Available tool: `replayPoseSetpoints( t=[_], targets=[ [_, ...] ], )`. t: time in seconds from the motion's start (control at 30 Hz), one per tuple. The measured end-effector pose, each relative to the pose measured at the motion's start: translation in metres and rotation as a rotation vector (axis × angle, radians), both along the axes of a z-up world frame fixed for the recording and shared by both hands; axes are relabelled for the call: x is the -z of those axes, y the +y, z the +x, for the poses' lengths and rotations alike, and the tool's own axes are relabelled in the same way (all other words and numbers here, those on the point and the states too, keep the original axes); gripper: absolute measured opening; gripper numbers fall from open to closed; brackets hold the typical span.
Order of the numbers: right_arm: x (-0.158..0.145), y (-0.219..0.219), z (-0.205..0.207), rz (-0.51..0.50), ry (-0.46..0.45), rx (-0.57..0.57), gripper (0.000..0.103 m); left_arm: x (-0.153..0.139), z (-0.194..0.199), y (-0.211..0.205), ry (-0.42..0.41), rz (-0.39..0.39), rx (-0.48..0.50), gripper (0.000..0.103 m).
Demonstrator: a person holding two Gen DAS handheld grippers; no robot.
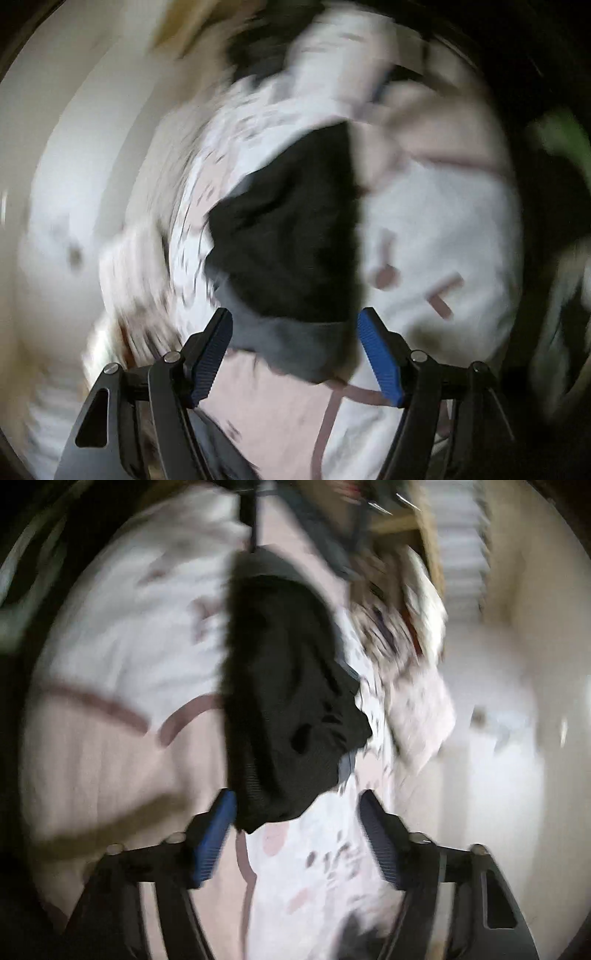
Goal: Fold clothes
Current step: 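Grasp the folded black pants edge with both tools, then lift the folded black pants off the sheet with both tools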
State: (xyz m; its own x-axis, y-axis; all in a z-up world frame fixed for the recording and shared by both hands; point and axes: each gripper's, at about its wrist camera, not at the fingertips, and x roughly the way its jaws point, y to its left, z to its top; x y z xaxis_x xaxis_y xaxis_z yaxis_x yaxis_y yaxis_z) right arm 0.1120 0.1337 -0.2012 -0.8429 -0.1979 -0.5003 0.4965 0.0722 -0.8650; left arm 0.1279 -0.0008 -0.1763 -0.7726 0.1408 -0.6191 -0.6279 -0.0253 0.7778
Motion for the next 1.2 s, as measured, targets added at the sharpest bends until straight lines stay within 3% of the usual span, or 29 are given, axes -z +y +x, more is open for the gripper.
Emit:
replayPoseSetpoints(
  t=[0.07, 0.17, 0.47, 0.53, 0.6, 0.67, 0.8, 0.87, 0.9, 0.93, 1.03, 1.2],
  targets=[
    [0.021, 0.002, 0.000, 0.080, 0.049, -0.053, 0.065, 0.022, 0.005, -0.004, 0.033, -0.077, 0.054, 0.070],
    [0.044, 0.010, -0.007, 0.149, 0.086, -0.105, 0.065, 0.033, -0.004, -0.004, 0.066, -0.086, 0.053, 0.071],
    [0.064, -0.023, -0.028, 0.108, 0.230, -0.141, 0.064, 0.042, -0.031, 0.016, 0.165, -0.040, 0.002, 0.072],
    [0.067, -0.031, -0.028, 0.095, 0.258, -0.137, 0.054, 0.042, -0.037, 0.018, 0.175, -0.035, -0.010, 0.072],
    [0.073, -0.037, -0.036, 0.107, 0.251, -0.129, 0.021, 0.040, -0.042, 0.020, 0.184, -0.032, -0.024, 0.072],
    [0.073, -0.039, -0.041, 0.113, 0.231, -0.129, 0.019, 0.038, -0.045, 0.020, 0.190, -0.031, -0.039, 0.072],
    [0.037, -0.038, -0.050, 0.052, 0.156, -0.058, 0.016, 0.038, -0.051, 0.019, 0.193, -0.032, -0.068, 0.072],
    [0.016, -0.037, -0.057, 0.002, 0.137, -0.019, 0.016, 0.037, -0.060, 0.019, 0.199, -0.037, -0.085, 0.066],
    [0.009, -0.037, -0.059, -0.014, 0.137, -0.008, 0.016, 0.037, -0.064, 0.018, 0.206, -0.048, -0.091, 0.058],
    [0.003, -0.036, -0.062, -0.029, 0.139, 0.003, 0.015, 0.037, -0.068, 0.016, 0.213, -0.061, -0.095, 0.038],
    [0.001, -0.031, -0.066, -0.025, 0.143, 0.004, 0.011, 0.036, -0.078, 0.008, 0.234, -0.099, -0.105, 0.031],
    [0.015, -0.013, -0.061, 0.059, 0.160, -0.055, 0.010, 0.032, -0.082, -0.013, 0.224, -0.130, -0.117, 0.030]
  ],
)
